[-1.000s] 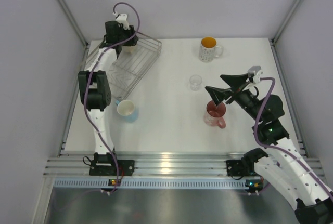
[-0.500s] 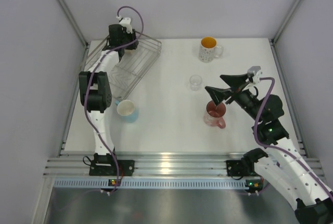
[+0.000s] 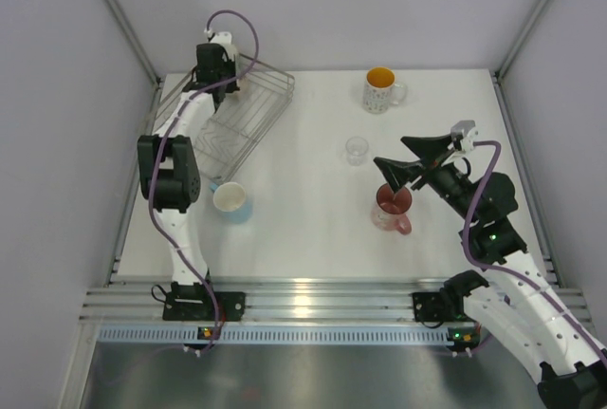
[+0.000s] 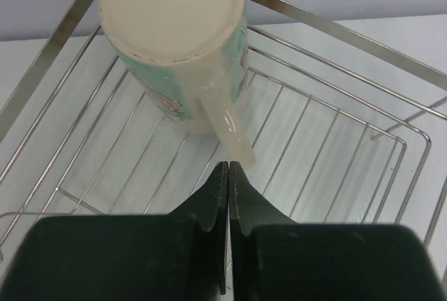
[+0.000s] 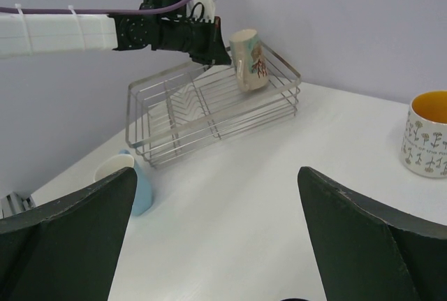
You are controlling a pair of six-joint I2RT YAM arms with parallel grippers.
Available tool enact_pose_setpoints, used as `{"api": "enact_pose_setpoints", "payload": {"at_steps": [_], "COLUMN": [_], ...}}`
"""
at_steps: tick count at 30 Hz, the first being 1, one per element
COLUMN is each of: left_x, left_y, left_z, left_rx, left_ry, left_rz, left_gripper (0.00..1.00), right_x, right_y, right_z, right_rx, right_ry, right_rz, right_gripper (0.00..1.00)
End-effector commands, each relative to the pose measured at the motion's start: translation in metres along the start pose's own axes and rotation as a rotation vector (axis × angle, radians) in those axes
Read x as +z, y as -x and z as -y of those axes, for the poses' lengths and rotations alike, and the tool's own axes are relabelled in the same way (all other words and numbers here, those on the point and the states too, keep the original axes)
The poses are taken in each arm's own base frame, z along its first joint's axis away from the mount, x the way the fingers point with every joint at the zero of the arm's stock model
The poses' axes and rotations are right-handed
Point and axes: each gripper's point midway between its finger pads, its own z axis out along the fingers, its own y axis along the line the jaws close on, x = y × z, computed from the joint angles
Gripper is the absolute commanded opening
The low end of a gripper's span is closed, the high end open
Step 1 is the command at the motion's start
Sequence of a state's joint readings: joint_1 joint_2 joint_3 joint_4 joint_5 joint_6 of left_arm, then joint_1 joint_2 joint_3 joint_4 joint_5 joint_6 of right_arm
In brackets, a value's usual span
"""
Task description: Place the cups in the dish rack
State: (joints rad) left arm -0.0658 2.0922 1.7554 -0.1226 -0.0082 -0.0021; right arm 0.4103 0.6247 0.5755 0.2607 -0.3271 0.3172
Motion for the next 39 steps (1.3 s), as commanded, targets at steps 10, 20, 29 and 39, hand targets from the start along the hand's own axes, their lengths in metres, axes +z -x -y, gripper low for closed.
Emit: {"api": "enact_pose_setpoints", "payload": {"at_steps": [10,20,29,39], "left_x": [0.033,0.053,0.058,0.035], "left_y": [-0.002,0.0,0.01,0.02], "left_z": [-0.017,0.006,0.009,-0.01], "left_rx": [-0.08,-0.093,-0.087,-0.106], "left_ry": [0.104,-0.027,-0.049,0.068], "left_rz": [-0.029,-0.013,0.04,0.061], "left_gripper": [0.0,0.0,0.0,0.0], "right_x": [0.002,0.004,0.005,0.002], "right_y": [0.021,0.016,0.012,0.017], "right_z": [-0.009,-0.006,-0.004,-0.009], "right_rx": [-0.021,-0.019,-0.017,0.023], "right_ry": [0.026,0.02,0.015,0.009], "right_rz": [0.06,0.051,0.042,0.027], "right_gripper": [0.99,0.99,0.99,0.99]}}
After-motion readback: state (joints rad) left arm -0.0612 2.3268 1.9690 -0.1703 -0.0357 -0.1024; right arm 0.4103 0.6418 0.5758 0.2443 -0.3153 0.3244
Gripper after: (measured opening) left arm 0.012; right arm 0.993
